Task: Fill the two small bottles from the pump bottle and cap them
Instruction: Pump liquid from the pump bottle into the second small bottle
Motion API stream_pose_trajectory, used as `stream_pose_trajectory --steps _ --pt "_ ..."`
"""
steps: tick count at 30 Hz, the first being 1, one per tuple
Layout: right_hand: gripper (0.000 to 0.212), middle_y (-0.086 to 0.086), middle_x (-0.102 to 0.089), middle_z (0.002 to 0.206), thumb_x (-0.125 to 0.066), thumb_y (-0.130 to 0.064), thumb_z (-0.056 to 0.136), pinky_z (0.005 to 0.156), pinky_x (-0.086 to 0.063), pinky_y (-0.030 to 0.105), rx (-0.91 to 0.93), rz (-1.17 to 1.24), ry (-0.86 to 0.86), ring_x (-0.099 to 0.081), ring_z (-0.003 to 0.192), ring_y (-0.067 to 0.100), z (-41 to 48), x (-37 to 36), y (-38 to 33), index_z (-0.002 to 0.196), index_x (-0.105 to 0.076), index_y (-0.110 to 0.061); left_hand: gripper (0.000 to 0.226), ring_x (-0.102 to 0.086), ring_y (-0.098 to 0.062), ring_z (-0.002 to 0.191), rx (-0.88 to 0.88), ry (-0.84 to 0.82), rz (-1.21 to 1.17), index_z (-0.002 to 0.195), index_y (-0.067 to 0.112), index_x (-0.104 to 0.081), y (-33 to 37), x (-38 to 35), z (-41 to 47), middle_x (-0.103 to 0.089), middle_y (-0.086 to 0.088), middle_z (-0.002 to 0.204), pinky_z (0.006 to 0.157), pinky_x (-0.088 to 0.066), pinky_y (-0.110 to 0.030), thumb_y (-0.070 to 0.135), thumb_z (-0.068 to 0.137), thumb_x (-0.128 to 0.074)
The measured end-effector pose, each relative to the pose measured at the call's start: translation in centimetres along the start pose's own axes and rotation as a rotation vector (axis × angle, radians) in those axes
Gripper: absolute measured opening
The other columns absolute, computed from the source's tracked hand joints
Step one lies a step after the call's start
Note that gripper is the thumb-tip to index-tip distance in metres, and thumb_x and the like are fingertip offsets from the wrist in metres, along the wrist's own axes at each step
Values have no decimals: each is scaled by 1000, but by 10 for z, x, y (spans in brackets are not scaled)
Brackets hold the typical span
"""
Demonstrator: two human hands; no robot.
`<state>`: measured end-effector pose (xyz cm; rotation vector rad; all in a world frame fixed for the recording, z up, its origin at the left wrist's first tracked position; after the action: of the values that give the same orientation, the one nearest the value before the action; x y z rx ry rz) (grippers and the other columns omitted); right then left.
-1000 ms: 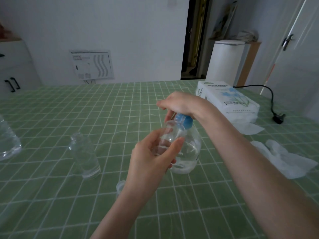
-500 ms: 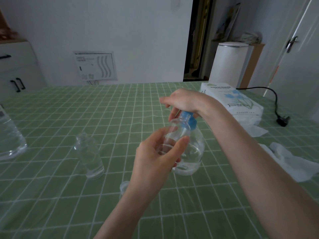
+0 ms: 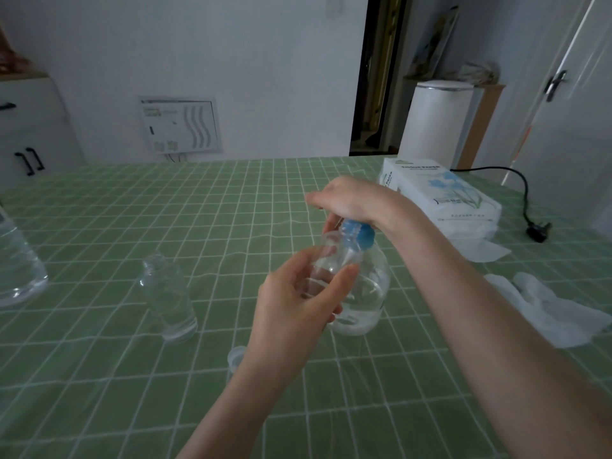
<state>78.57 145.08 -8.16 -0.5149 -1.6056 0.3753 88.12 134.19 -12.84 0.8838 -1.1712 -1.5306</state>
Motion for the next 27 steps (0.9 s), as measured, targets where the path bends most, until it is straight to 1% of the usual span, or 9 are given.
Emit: stream_pose_trajectory --steps 3,5,7,9,11,14,20,23,27 --pt "58 12 -58 133 -43 -46 97 80 -32 33 12 -18 11 -53 120 28 -1 6 -4 142 -42 -9 32 -63 -9 54 -12 2 -19 93 35 -65 3 -1 1 -69 5 67 49 -47 -15 45 63 -66" --pt "57 11 -58 133 -43 -47 97 78 -33 33 11 -35 3 -52 120 28 -1 9 -5 140 -45 -10 33 -63 -7 53 -22 1 -17 94 33 -65 4 0 2 -69 6 66 49 -47 -15 45 63 -66" --pt "52 11 -60 130 -43 -47 96 71 -36 30 10 -25 -5 -54 116 27 -1 9 -5 132 -53 -10 30 -63 -7 53 -26 -2 -14 92 35 -65 4 -1 3 -69 7 65 49 -47 -15 45 63 -66" --pt "47 11 -64 122 -43 -47 96 57 -33 27 9 -1 -12 -57 107 26 -2 8 -5 121 -61 -11 29 -63 -7 53 -26 -2 -14 90 36 -65 4 0 2 -69 7 65 49 -47 -15 45 63 -66" --pt "45 11 -65 121 -44 -47 96 54 -31 26 5 6 -18 -59 106 26 -3 7 -4 115 -64 -12 26 -63 -8 53 -24 -1 -18 88 37 -65 3 0 2 -69 6 66 49 -47 -14 44 63 -66" --pt "44 10 -66 119 -44 -47 96 55 -33 26 1 -9 -26 -60 106 26 -3 6 -4 114 -64 -12 22 -63 -8 52 -20 4 -21 87 38 -66 2 0 3 -68 6 66 50 -48 -15 43 65 -68" --pt "42 11 -64 120 -43 -42 97 66 -37 32 -34 -28 -50 -58 110 27 -4 -2 2 115 -64 -11 37 -63 -8 52 -9 2 -11 95 32 -66 -2 0 1 -67 8 64 47 -46 -16 47 62 -66" --pt "42 12 -64 120 -43 -42 97 73 -37 34 -37 -16 -57 -58 110 28 -3 -4 4 115 -64 -10 33 -63 -8 53 -6 4 -8 90 35 -65 -3 1 1 -68 8 63 48 -46 -15 49 60 -66" --pt "42 12 -63 122 -43 -43 97 77 -39 34 -47 0 -59 -58 109 28 -3 -4 5 114 -64 -11 32 -63 -8 52 -9 5 -8 89 37 -65 -3 0 1 -67 9 63 48 -46 -16 50 60 -65"
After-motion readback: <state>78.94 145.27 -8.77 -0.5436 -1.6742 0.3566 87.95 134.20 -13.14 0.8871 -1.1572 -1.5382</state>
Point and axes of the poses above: each hand's wrist, its own z-axis towards the middle knuckle, its own x-axis out of the back of the hand, y = z × x, the point moved 8 cm from there along z, towards the middle knuckle
